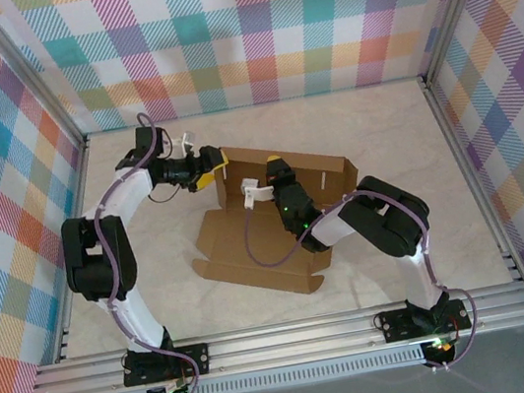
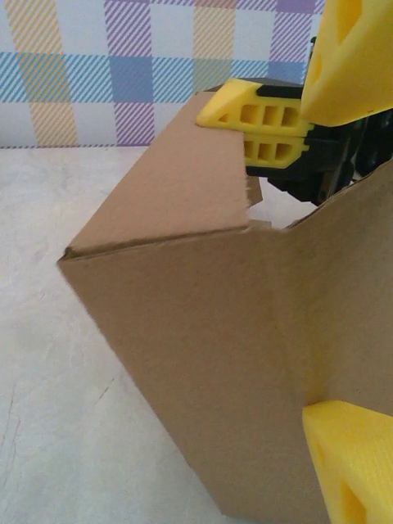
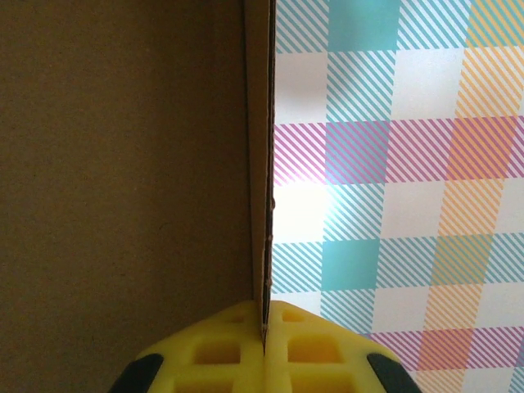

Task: Fold the paper box

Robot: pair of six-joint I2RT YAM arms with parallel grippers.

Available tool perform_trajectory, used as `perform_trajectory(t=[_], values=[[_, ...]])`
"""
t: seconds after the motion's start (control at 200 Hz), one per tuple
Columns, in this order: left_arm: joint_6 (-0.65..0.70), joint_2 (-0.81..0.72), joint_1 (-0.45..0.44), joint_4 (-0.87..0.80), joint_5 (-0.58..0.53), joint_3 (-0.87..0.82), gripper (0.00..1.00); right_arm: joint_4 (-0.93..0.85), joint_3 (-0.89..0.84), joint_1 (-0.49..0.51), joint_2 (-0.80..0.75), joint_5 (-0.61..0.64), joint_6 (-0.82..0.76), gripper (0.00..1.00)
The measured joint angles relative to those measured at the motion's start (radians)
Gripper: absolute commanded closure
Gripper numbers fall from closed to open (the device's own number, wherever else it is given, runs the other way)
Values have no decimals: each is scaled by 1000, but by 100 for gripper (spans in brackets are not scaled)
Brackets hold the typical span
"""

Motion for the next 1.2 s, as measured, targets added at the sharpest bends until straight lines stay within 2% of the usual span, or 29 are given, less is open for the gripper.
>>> perform_trajectory(t=[0.395,0.63,0.82,1.015,1.2], values=[[204,-47,-16,279,-66,-206,13,-4,0,-3,-2,4,11,100],[264,-111,-16,447,-103,-331,3,47,-4,-3,17,-2,-23,100],[288,-127,-15,552,-102,-362,1,72,-15,-3,20,-5,-27,100],[315,-162,15,629,-101,-405,0,82,-24,-3,19,-8,-31,100],[320,-204,111,687,-64,-428,0,80,-34,-3,10,-8,-30,100]])
